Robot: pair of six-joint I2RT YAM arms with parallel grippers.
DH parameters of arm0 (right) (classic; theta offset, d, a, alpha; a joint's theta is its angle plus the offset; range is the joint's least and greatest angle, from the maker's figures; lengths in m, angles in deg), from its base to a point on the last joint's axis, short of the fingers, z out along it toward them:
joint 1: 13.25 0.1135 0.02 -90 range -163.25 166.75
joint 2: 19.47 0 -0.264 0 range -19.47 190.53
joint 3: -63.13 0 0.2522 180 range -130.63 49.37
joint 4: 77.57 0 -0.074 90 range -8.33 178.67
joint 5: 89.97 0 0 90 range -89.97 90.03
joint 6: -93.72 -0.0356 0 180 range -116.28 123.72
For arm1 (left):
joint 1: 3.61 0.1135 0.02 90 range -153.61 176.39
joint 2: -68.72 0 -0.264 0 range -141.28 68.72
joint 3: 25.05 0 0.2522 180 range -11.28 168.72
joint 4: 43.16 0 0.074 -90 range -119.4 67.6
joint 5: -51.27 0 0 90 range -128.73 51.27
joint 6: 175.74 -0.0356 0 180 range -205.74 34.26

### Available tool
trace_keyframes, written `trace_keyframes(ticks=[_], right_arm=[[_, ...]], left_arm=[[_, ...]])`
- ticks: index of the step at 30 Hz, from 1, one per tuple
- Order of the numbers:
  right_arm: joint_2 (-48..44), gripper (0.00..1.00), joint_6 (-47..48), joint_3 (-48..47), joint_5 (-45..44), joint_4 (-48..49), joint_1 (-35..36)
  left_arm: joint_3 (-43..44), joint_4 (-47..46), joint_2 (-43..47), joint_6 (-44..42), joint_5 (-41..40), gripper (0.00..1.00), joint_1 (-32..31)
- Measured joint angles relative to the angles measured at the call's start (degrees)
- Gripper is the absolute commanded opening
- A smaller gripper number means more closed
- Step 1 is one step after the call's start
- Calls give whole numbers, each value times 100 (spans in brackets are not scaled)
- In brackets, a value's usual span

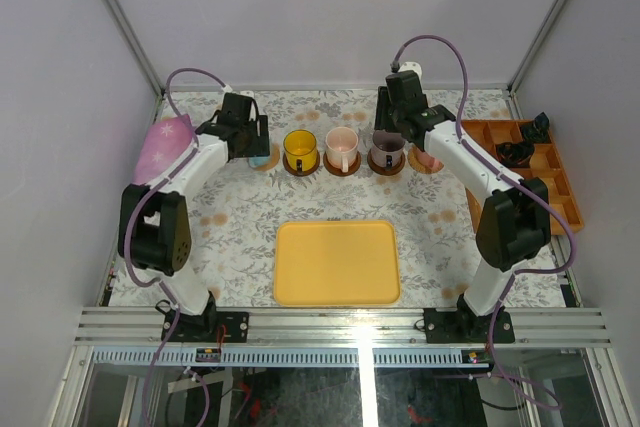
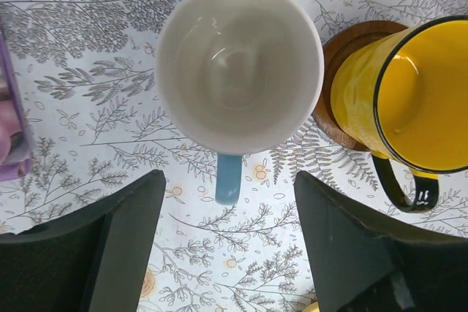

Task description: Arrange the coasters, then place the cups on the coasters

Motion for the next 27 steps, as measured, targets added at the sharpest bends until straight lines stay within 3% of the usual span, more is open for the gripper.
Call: trace_keyframes(ticks=[4, 5, 6, 17, 27], right_arm=[[0, 59, 7, 0, -103, 0, -11], [0, 60, 11, 0, -136, 0, -22], [0, 62, 11, 0, -177, 0, -44], [-726, 100, 7, 671, -796, 273, -1233], [-2146, 99, -144, 1606, -1764, 713, -2218]], left_arm=[[0, 33, 280, 2, -87, 80, 0], [4, 37, 339, 4, -103, 93, 0], [17, 44, 389, 9, -129, 99, 0], [590, 24, 514, 151, -498, 100, 319], [472, -164, 769, 822, -221, 100, 2006]])
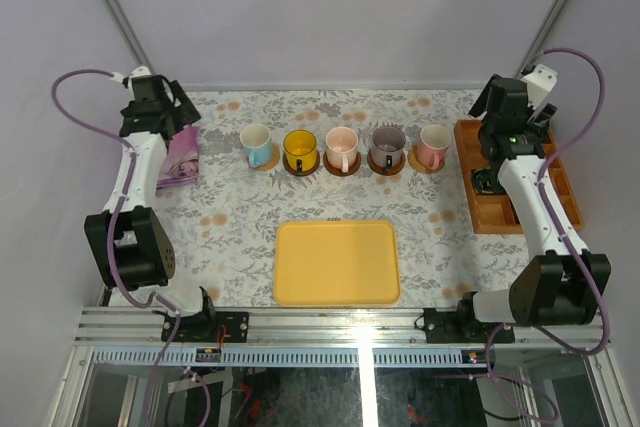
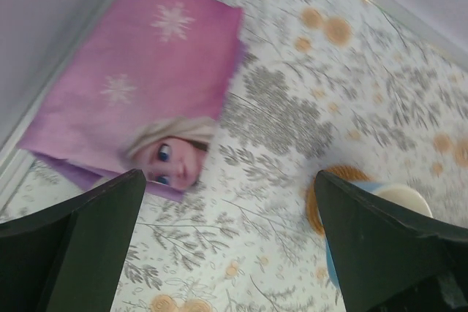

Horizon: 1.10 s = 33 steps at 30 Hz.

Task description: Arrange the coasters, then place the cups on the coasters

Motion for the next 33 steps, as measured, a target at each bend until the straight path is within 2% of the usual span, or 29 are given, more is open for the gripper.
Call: trace_keyframes(ticks=[3, 10, 18, 33], right_arm=[[-348, 99, 76, 236, -365, 184, -46], [-844, 99, 428, 527, -990, 603, -46], [-723, 99, 599, 529, -1174, 754, -46], [-455, 99, 599, 527, -1169, 748, -46]], left_arm=[[-20, 2, 55, 79, 13, 100, 328], [-376, -20, 345, 76, 11, 100, 262], [-721, -166, 960, 55, -225, 100, 262], [-804, -289, 1073, 48, -470, 100, 262]])
